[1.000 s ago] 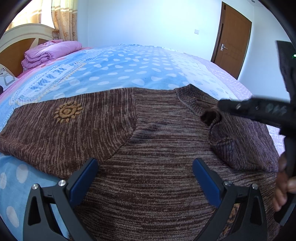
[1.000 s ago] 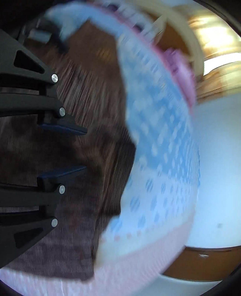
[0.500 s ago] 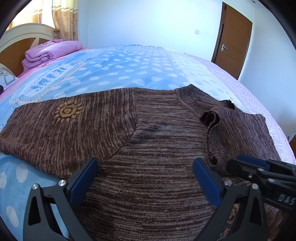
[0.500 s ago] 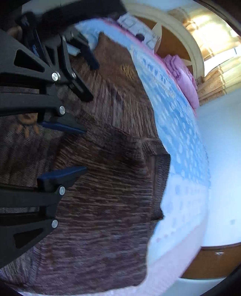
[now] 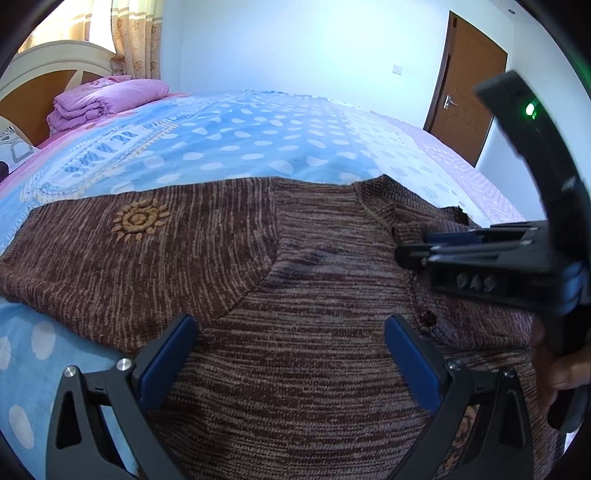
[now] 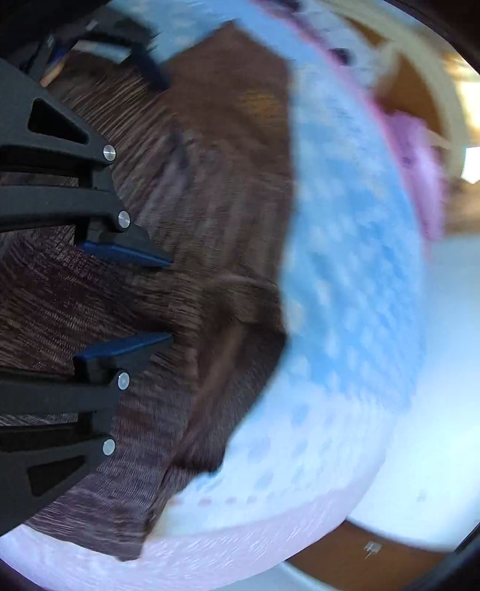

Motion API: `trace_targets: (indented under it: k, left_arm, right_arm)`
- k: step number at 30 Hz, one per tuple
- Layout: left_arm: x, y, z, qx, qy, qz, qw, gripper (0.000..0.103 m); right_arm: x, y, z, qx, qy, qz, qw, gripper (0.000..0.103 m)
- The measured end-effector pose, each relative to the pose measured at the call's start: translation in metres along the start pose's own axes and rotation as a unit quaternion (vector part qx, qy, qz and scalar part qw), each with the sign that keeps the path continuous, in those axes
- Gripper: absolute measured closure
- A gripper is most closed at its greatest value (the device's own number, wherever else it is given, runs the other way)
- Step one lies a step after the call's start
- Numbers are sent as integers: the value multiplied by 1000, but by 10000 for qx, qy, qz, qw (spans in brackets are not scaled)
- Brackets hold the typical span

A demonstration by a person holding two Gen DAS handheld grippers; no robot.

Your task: Fold small clothes

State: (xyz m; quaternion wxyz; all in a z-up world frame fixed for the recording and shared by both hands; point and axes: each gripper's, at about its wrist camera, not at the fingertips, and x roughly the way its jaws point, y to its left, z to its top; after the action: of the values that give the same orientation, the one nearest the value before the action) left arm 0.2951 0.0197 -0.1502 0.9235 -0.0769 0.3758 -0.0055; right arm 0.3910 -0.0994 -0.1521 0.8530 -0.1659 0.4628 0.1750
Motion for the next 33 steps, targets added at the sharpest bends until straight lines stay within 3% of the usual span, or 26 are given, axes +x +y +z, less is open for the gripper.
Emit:
trace_targets:
  k: [1,4,6,8,9,10,11,12,14,16,21,27,30,33]
  left_arm:
    - [0,0,0,-3,-5,-1,10000,0]
    - [-1,0,0,-5,-8,-3,10000,0]
    - [-1,0,-1,-5,-8,-1,10000,0]
    - [-1,0,-1,-6,-9,-6,10000,0]
    - [-1,0,-1,-7,-10,-6,10000,0]
    - [-1,0,-1,-8,-12,-7,10000,0]
    - [-1,0,-1,-8,-13,-7,10000,0]
    - [-1,0,-1,-7,-14,-5,10000,0]
    - [-1,0,-1,-8,-10,-8,10000,0]
    - [-1,0,-1,-2,-7,-2,10000,0]
    - [-1,0,-1,-1,-9,2,10000,0]
    - [1,-1,1,84,146,87,9998,0]
    - [-3,6,3,76,293,-110,9995,0]
    - [-20,33,3,-276,421,-115,9987,0]
  right_arm:
    - [-1,-1,0,16,-54,-9,10000,65]
    - [-2,-17,0,706,-133,146,9973,89]
    - [-5,-37,-4,1533,-480,855,9833,89]
    - [-7,-55,-14,2325,-888,1722,9531,86]
    - [-7,-63,-21,2712,-1078,2315,9280,86]
    - [-6,-66,-25,2978,-1138,2807,9053,81]
    - [-4,-67,-29,3136,-1059,3068,8924,70]
    - [-5,-65,-32,3145,-940,2924,8982,67]
    - [-21,-57,-39,2835,-1043,2264,9260,67]
    - [-33,-46,-46,2603,-1017,1649,9459,67]
    - [-40,-19,-80,2119,-861,682,9711,67]
    - [-41,-22,-99,2046,-1060,534,9716,67]
    - [-41,-28,-103,2117,-1135,642,9686,67]
    - [-42,-29,-104,2179,-1187,721,9660,67]
